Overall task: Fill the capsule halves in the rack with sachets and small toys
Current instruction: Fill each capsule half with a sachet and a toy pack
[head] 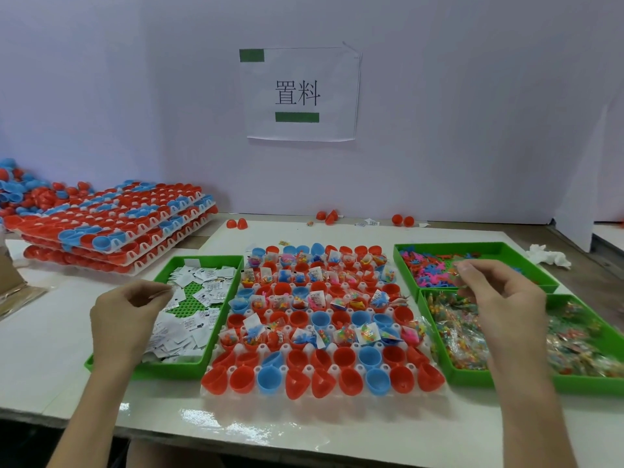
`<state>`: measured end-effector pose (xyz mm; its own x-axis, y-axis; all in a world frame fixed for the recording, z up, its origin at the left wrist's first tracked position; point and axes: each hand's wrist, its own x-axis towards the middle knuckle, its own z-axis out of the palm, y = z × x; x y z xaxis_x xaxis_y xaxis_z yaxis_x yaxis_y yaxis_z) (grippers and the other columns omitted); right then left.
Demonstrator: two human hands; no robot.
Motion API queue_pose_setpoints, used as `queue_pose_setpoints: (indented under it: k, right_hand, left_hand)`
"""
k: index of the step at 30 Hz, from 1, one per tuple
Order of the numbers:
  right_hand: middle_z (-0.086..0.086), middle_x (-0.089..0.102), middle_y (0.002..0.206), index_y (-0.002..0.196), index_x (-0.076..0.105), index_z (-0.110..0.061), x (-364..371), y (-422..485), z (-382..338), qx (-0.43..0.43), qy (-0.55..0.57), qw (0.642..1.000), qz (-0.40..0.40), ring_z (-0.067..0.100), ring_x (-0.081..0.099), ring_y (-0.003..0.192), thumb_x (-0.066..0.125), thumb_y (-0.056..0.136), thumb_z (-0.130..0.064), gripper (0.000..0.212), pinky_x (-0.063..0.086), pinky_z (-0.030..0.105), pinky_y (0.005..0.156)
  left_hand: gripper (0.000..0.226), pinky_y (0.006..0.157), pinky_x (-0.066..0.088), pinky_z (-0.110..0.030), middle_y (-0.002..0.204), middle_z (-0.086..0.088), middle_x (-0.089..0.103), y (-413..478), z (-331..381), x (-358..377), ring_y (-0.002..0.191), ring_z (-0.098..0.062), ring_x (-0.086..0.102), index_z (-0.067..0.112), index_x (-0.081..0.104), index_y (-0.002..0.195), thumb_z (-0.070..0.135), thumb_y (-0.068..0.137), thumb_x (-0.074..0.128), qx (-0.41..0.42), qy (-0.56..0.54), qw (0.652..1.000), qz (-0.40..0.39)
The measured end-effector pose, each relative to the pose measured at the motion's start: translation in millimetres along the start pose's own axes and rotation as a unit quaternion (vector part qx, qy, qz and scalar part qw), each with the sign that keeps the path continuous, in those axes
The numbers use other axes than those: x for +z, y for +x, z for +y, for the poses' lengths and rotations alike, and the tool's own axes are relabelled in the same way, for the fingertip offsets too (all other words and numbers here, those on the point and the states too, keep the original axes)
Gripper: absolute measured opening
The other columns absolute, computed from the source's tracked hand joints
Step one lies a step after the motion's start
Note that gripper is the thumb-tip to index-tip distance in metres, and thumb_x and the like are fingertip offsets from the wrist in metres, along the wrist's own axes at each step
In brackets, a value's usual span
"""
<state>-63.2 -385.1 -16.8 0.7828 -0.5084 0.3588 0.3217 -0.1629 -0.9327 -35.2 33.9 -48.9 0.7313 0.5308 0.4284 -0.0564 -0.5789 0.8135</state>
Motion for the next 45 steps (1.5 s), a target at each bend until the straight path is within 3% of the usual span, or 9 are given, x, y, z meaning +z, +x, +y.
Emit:
queue_pose_setpoints:
  k: [7,11,15,22,33,37,40,43,45]
  right_hand:
    - [-0.015,0.072,0.08,0.085,0.074,-0.031,11,-9,-9,-0.018,-0.022,0.999,-0.039,-0.002,0.063,0.073,0.07,0.09,-0.027,0.008,0.049,0.027,0.072]
    - [-0.016,0.072,0.082,0.086,0.073,-0.032,16,-14,-18,-0.026,-0.022,0.998,-0.055,-0.001,0.065,0.076,0.071,0.089,-0.026,0.007,0.051,0.025,0.073]
    - [-0.01,0.076,0.085,0.088,0.076,-0.028,21,-27,-44,-0.037,0.026,0.991,-0.123,0.003,0.071,0.08,0.073,0.071,-0.043,0.023,0.057,0.022,0.074]
    - [-0.007,0.076,0.078,0.083,0.074,-0.025,39,-65,-86,-0.144,0.111,0.943,-0.277,0.011,0.073,0.074,0.08,0.071,-0.03,0.014,0.056,0.015,0.068]
    - [-0.002,0.071,0.082,0.082,0.074,-0.022,49,-66,-84,-0.153,0.104,0.944,-0.272,0.024,0.07,0.078,0.079,0.076,-0.024,0.008,0.061,0.038,0.071]
    - [-0.003,0.071,0.078,0.084,0.072,-0.028,49,-67,-83,-0.16,0.11,0.942,-0.275,0.018,0.07,0.075,0.078,0.077,-0.024,0.011,0.058,0.026,0.068]
    - [-0.001,0.07,0.078,0.09,0.073,-0.03,48,-67,-82,-0.15,0.12,0.935,-0.299,0.018,0.07,0.074,0.078,0.079,-0.024,0.013,0.059,0.028,0.069]
    - [-0.006,0.072,0.086,0.096,0.073,-0.034,45,-62,-79,-0.146,0.069,0.931,-0.326,0.015,0.071,0.084,0.072,0.085,-0.039,0.012,0.057,0.021,0.073]
    - [-0.013,0.073,0.09,0.095,0.073,-0.034,41,-52,-69,-0.133,0.027,0.945,-0.297,0.008,0.07,0.088,0.067,0.089,-0.048,0.016,0.053,0.014,0.074]
  left_hand:
    - [0.012,0.065,0.049,-0.013,0.084,-0.012,0.072,1,1,-2,0.071,-0.016,0.062,0.019,0.071,0.084,0.01,0.081,0.079,-0.026,-0.036,0.995,0.093]
    - [0.009,0.078,0.054,-0.037,0.086,-0.012,0.071,-12,28,-3,0.079,-0.029,0.066,0.016,0.067,0.088,0.015,0.086,0.076,0.019,-0.053,0.992,0.113]
    - [0.009,0.069,0.058,-0.018,0.076,0.004,0.073,-40,96,-9,0.075,-0.015,0.073,0.03,0.072,0.083,0.023,0.081,0.077,0.078,-0.19,0.979,0.008]
    - [0.015,0.067,0.058,-0.018,0.079,0.002,0.078,-110,179,0,0.074,-0.015,0.076,0.025,0.08,0.087,0.025,0.073,0.073,0.082,-0.337,0.926,-0.149]
    - [0.018,0.066,0.06,-0.022,0.087,0.001,0.079,-147,186,4,0.08,-0.018,0.076,0.034,0.079,0.097,0.032,0.082,0.07,0.039,-0.419,0.878,-0.226]
    - [0.029,0.067,0.059,-0.021,0.083,-0.001,0.079,-148,186,5,0.078,-0.019,0.077,0.032,0.079,0.097,0.025,0.069,0.082,0.05,-0.411,0.882,-0.226]
    - [0.025,0.062,0.058,-0.018,0.075,-0.003,0.077,-148,185,5,0.07,-0.018,0.076,0.031,0.08,0.088,0.026,0.064,0.078,0.036,-0.419,0.883,-0.21]
    - [0.027,0.064,0.059,-0.019,0.077,-0.004,0.078,-147,181,4,0.072,-0.02,0.076,0.028,0.08,0.089,0.014,0.066,0.087,0.046,-0.407,0.886,-0.218]
    - [0.022,0.066,0.059,-0.02,0.078,-0.004,0.078,-146,179,3,0.074,-0.021,0.076,0.029,0.08,0.086,0.014,0.07,0.076,0.041,-0.41,0.885,-0.217]
